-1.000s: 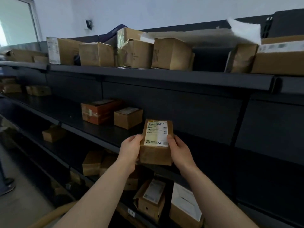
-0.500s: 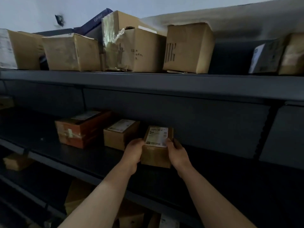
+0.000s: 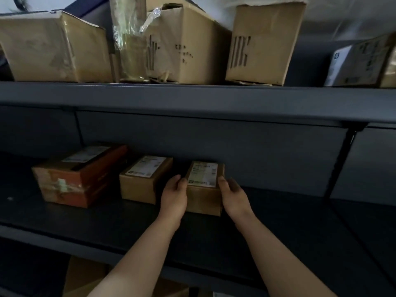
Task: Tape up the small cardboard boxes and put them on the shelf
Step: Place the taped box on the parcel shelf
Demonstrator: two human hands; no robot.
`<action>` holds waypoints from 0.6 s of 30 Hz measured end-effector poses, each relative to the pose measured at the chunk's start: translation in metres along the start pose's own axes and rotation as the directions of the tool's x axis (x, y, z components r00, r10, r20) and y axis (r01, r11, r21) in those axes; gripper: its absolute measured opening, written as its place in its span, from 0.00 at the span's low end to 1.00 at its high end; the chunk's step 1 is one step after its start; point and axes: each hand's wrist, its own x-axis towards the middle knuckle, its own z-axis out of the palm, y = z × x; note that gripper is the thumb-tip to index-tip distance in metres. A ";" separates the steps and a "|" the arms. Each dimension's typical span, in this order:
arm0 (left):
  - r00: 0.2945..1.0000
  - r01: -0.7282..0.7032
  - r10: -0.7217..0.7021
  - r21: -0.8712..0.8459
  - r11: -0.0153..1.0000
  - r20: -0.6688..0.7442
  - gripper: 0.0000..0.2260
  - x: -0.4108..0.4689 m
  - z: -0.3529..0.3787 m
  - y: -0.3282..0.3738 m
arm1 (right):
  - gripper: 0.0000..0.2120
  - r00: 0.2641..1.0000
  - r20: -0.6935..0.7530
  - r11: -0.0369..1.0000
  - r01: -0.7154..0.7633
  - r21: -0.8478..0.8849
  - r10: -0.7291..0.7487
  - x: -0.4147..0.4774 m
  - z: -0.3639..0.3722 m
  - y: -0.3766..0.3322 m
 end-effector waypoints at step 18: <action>0.852 -0.076 0.192 -0.247 0.966 0.488 0.09 -0.190 0.152 0.023 | 0.08 0.889 -0.458 0.985 0.079 0.155 0.001 -0.168 -0.218 0.053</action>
